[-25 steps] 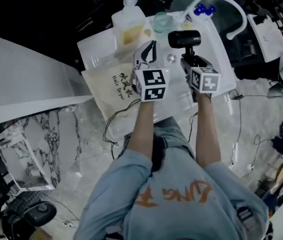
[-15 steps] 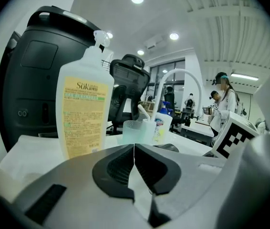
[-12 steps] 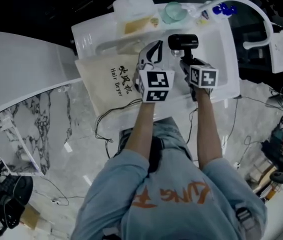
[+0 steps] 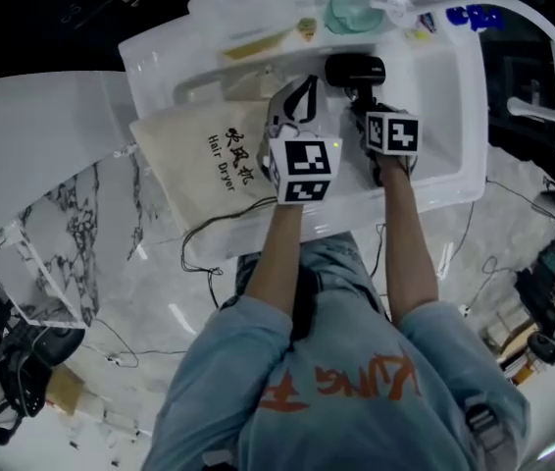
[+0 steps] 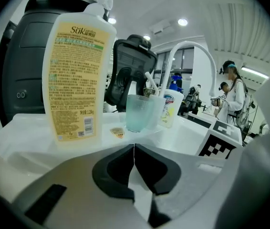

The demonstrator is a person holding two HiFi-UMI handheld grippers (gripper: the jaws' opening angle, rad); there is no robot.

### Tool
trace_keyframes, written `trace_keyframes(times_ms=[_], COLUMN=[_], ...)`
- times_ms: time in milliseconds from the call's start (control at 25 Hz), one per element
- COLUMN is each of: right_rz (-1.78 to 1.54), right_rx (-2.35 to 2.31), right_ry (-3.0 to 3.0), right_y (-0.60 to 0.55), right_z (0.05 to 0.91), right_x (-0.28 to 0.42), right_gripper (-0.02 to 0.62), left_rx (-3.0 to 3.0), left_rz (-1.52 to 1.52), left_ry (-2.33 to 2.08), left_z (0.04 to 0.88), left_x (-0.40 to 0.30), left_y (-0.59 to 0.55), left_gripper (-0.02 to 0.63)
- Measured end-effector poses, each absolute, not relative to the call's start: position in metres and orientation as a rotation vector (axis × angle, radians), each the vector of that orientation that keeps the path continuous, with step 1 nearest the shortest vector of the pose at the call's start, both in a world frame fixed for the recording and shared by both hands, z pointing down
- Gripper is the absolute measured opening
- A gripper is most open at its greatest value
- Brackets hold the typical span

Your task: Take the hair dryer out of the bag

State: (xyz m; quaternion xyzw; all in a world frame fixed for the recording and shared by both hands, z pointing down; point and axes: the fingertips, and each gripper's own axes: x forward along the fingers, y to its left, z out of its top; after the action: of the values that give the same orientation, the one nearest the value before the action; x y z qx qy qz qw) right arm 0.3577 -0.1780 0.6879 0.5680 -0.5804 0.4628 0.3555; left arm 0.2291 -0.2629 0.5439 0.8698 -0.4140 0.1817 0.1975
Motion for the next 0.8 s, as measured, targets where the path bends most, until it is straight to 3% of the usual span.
trace_keyframes(times_ms=[560, 800], right_rz=[1.132, 1.109], right_rx=[1.428, 1.608], right_ry=[-1.459, -1.522], right_y=[-0.174, -0.178], right_z=[0.716, 0.66], right_x=[0.357, 0.358], right_gripper=[0.296, 0.282], left_rx=[2.414, 2.442], left_rz=[0.498, 0.44], left_ry=[-1.18, -1.169], left_z=[0.548, 0.521], left_x=[0.221, 0.206], left_y=[-0.266, -0.259], left_gripper=[0.008, 0.008])
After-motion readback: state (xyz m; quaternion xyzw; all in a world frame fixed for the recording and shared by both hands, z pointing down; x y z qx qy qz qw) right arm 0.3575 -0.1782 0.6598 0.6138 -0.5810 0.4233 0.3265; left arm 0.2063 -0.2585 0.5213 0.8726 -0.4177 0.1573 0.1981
